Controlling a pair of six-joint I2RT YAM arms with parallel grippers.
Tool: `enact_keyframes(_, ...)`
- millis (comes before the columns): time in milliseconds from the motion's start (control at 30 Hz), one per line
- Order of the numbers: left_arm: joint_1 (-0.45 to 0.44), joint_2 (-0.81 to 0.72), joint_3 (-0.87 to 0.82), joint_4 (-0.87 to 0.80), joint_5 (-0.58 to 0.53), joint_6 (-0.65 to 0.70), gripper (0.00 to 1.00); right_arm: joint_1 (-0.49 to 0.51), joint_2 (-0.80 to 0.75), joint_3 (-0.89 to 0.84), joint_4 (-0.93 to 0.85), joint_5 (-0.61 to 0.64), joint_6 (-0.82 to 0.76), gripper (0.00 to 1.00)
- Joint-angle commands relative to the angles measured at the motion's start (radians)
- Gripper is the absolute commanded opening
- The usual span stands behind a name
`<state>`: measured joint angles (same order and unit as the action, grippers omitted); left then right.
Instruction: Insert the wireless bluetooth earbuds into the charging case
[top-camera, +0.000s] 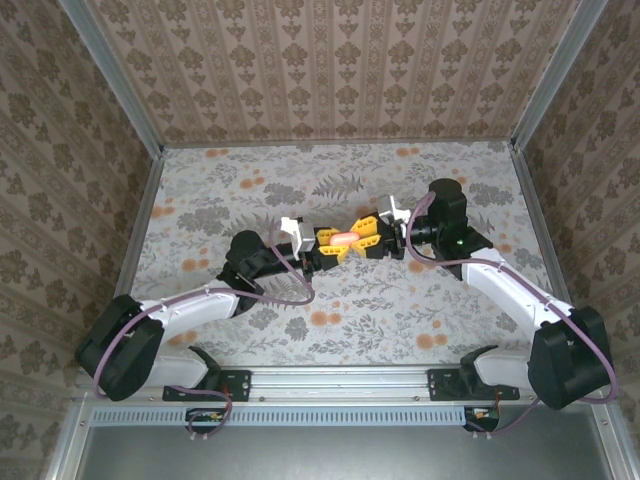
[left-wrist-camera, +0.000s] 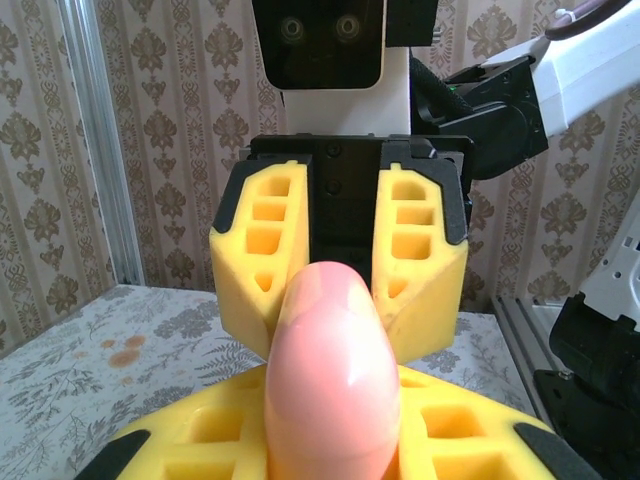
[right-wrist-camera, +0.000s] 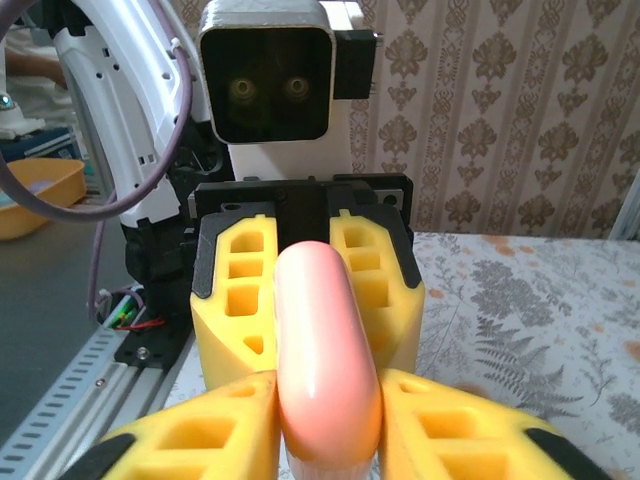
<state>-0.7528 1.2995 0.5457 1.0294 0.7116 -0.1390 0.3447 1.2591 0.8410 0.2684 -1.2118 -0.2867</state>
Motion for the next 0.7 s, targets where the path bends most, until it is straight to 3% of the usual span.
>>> enact_keyframes(0,-0.008,-0.031,0.023,0.006,0.009,0.021,0.12,0.005,0.006,0.030,-0.035,-0.037,-0.024,0.22)
enact_keyframes(333,-0.010,-0.035,0.013,0.005,-0.005,0.027,0.20,0.004,-0.004,0.040,-0.106,-0.034,-0.070,0.18)
enact_keyframes(567,-0.007,-0.048,-0.004,0.001,-0.036,0.043,0.50,-0.001,-0.007,0.052,-0.197,-0.032,-0.114,0.19)
enact_keyframes(667,-0.006,-0.055,-0.009,-0.011,-0.044,0.051,0.58,-0.007,-0.009,0.055,-0.228,-0.030,-0.130,0.18)
